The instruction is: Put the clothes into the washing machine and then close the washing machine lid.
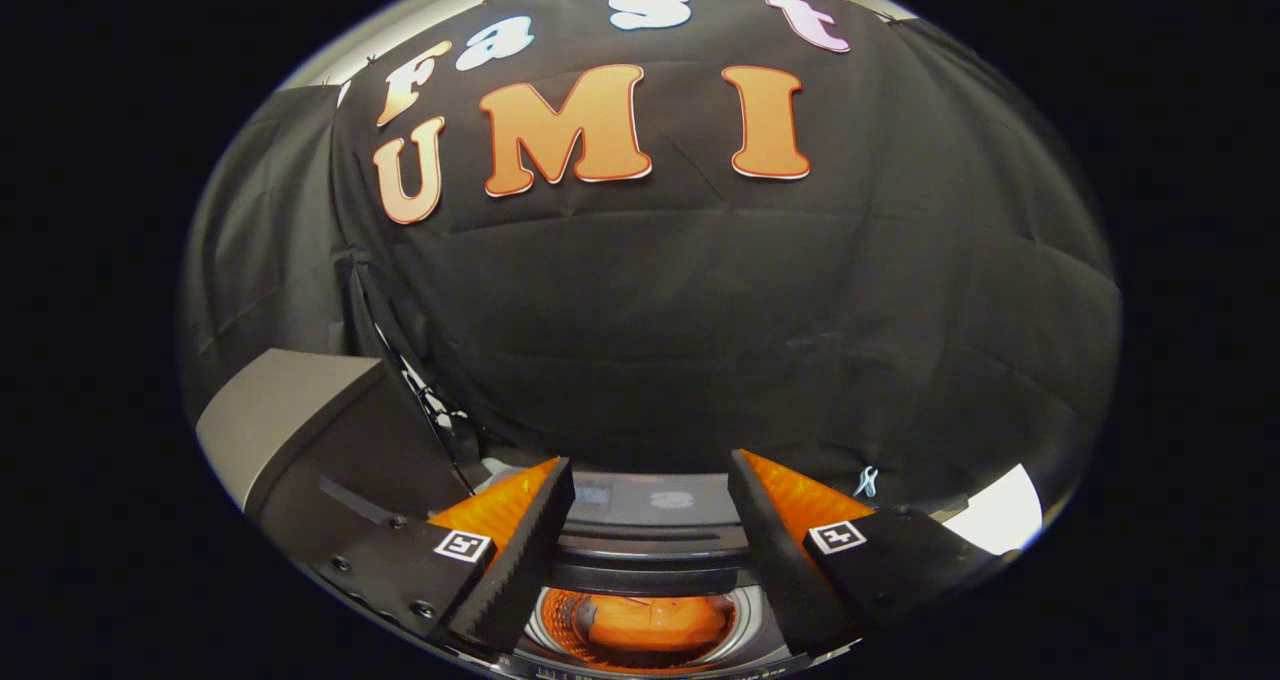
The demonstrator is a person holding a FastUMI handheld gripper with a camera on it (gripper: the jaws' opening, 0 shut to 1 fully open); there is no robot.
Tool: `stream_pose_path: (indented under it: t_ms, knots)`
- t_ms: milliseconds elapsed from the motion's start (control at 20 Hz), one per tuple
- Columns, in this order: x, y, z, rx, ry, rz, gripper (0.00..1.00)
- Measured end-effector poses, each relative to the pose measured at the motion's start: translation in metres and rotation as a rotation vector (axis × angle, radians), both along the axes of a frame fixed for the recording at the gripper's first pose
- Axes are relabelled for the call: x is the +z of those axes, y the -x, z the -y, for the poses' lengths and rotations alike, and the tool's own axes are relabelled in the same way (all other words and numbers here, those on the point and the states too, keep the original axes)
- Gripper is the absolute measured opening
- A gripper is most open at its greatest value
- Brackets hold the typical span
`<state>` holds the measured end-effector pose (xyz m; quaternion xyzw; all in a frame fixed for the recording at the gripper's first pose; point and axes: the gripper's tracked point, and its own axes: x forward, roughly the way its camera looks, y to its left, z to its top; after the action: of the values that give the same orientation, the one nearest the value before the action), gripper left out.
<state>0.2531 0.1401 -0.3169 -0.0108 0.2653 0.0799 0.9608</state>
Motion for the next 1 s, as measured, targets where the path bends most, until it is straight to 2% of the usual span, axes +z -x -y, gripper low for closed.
stream_pose_path:
  t_ms: [300, 450, 700, 1000]
  knots:
    - [-0.094, 0.061, 0.012, -0.02, -0.026, -0.164, 0.99]
    - [-0.108, 0.076, 0.008, -0.008, -0.006, -0.185, 0.99]
    - [-0.077, 0.066, -0.016, 0.047, 0.023, -0.116, 0.99]
    - [0.001, 0.058, -0.047, 0.086, 0.005, 0.018, 0.99]
